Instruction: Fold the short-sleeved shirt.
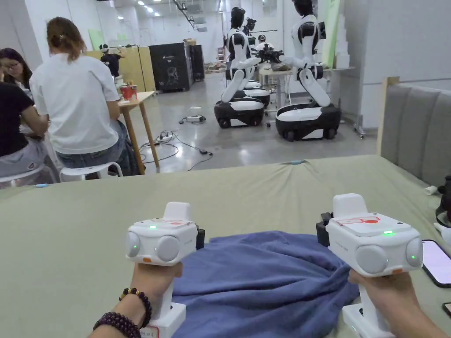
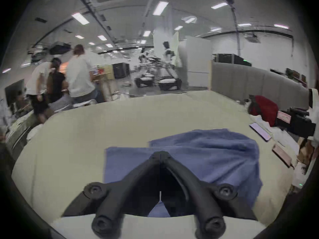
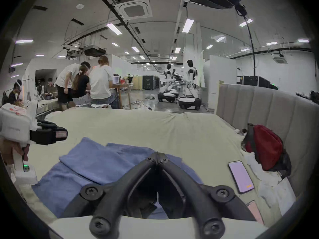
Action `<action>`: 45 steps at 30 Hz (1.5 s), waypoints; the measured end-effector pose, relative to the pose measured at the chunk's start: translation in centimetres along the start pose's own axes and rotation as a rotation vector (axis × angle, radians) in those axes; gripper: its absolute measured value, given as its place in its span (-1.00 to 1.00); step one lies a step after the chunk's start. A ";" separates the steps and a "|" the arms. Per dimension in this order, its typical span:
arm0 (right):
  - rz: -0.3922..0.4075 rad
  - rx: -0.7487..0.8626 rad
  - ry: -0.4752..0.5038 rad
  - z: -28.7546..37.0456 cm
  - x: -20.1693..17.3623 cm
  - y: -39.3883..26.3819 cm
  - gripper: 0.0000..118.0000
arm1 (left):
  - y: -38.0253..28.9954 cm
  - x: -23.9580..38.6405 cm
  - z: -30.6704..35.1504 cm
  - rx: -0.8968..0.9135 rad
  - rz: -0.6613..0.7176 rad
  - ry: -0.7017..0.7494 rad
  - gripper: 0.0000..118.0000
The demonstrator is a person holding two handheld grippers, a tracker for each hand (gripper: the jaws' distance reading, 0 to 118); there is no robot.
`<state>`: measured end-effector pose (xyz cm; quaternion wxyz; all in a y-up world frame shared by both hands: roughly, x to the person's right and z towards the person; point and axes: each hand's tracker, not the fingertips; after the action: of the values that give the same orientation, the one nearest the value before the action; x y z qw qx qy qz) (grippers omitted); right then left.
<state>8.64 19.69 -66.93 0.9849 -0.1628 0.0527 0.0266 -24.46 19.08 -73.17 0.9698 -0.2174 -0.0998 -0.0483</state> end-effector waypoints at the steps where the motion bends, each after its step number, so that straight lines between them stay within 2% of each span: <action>1: 0.004 0.001 0.007 -0.8 -0.5 0.0 -0.99 | -0.1 -1.3 0.5 0.002 0.020 0.016 -1.00; 9: 0.016 0.003 0.045 -1.7 -3.7 1.1 -0.99 | -0.1 -5.1 2.2 0.012 0.044 0.054 -1.00; 14: 0.010 -0.001 0.060 -2.8 -3.7 1.1 -0.98 | 0.4 -5.4 -1.1 -0.040 0.038 0.077 -1.00; 17: 0.022 -0.009 0.053 -3.1 -3.3 0.9 -0.96 | 0.3 -6.6 -4.4 -0.063 0.043 0.092 -0.45; 18: 0.041 -0.007 0.038 -3.4 -3.2 0.7 -0.96 | 0.2 -7.1 -5.5 -0.081 0.063 0.100 -0.45; 19: 0.054 -0.007 0.031 -3.8 -3.1 0.6 -0.96 | 0.1 -7.6 -6.7 -0.122 0.086 0.111 0.08; 21: 0.073 -0.008 0.029 -4.7 -2.7 0.1 -0.96 | -0.3 -8.9 -9.9 -0.175 0.089 0.127 0.93; 22: 0.076 -0.009 0.033 -5.1 -2.6 -0.1 -0.96 | -0.4 -9.4 -11.3 -0.180 0.079 0.120 0.97; 26: 0.059 -0.030 0.081 -7.5 -2.3 -1.6 -0.93 | -1.2 -11.1 -17.7 -0.283 0.020 0.098 0.69; 30: 0.057 -0.045 0.115 -8.4 -2.8 -2.8 -0.93 | -2.4 -11.2 -22.7 -0.361 -0.001 0.025 0.68; 33: 0.054 -0.062 0.147 -8.9 -3.0 -3.6 -0.93 | -3.5 -11.1 -25.0 -0.434 0.006 0.024 0.70; 35: 0.057 -0.073 0.152 -9.0 -3.0 -3.8 -0.93 | -3.4 -11.3 -24.5 -0.407 0.029 0.021 0.61; 36: 0.050 -0.080 0.149 -9.0 -2.9 -3.8 -0.93 | -3.2 -11.4 -24.2 -0.408 0.035 0.016 0.37; 37: 0.042 -0.087 0.148 -9.0 -2.9 -3.8 -0.93 | -3.0 -11.4 -23.6 -0.390 0.031 0.008 -0.02; 38: 0.033 -0.095 0.144 -9.0 -2.8 -3.7 -0.93 | -2.9 -11.2 -22.9 -0.346 0.028 0.012 -0.53; 39: 0.028 -0.102 0.136 -9.0 -2.6 -3.5 -0.93 | -2.9 -10.4 -21.2 -0.318 0.020 0.015 -0.93; 42: -0.002 -0.107 0.109 -8.2 -1.7 -3.0 -0.93 | -2.9 -8.5 -18.8 -0.294 -0.038 0.050 -0.93; 45: -0.019 -0.119 0.069 -6.5 0.3 -2.6 -0.93 | -2.4 -7.4 -15.7 -0.277 -0.011 0.039 -0.93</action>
<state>8.50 15.09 -72.24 0.9713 -0.2222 0.0832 0.0147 -29.31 10.54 -87.69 0.9319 -0.3479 -0.0746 -0.0710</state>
